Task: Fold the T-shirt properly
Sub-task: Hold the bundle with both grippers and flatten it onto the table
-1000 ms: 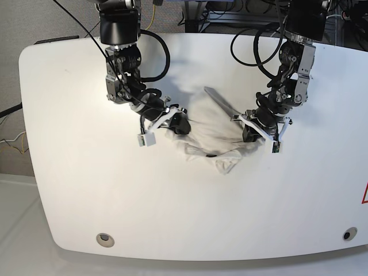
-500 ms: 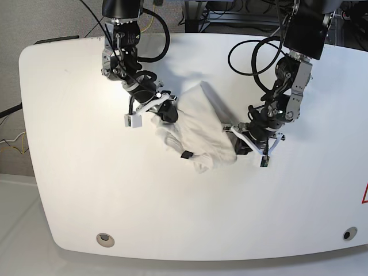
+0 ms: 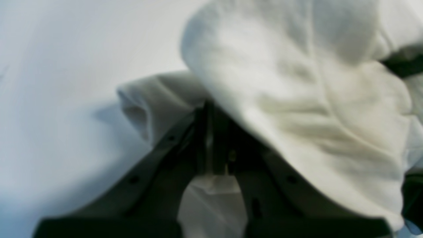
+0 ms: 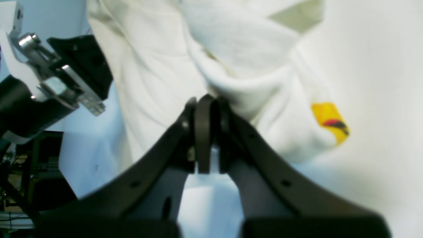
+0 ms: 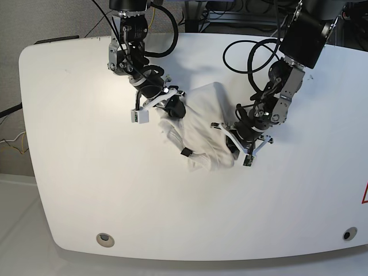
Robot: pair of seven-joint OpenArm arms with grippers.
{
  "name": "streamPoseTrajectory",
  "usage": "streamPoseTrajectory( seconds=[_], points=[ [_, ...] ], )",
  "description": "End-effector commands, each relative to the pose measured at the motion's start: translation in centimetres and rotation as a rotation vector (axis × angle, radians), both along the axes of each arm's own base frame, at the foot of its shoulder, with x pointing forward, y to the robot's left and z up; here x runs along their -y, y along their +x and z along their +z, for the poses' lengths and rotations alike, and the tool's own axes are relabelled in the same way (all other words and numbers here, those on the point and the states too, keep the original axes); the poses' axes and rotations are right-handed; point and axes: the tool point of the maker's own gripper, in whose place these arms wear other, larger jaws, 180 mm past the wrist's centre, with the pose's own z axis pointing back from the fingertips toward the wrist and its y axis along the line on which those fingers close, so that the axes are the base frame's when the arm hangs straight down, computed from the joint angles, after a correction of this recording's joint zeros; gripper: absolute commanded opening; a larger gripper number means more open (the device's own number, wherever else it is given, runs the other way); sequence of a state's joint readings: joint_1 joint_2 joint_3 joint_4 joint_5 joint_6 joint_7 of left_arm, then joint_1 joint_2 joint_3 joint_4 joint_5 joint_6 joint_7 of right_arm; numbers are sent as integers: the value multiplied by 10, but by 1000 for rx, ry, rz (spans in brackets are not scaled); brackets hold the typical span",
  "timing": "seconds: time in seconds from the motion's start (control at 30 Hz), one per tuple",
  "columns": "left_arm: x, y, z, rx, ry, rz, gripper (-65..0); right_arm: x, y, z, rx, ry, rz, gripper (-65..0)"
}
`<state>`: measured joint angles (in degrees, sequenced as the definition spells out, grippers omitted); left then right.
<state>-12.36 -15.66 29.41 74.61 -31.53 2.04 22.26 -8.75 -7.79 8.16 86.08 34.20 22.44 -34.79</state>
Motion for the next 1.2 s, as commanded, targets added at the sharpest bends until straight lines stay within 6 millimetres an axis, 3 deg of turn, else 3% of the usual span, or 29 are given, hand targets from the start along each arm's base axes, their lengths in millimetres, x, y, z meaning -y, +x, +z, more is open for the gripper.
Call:
streamPoseTrajectory(
  seconds=[0.0,0.33,0.57,0.93,1.17],
  points=[
    [11,14,21,64,-13,-31,-628,-2,11,22,70,20,-13,-621],
    [35,18,34,99,-4,-143,-628,0,16,51,152,11,-19,-621],
    [40,24,48,134,-12,-199,-628,1,28,74,210,57,-33,-621],
    [26,37,59,116,54,-214,-627,6,36,86,248,54,-42,-621],
    [11,23,61,67,70,-197,-627,40,41,97,299,-34,-59,-621]
  ],
)
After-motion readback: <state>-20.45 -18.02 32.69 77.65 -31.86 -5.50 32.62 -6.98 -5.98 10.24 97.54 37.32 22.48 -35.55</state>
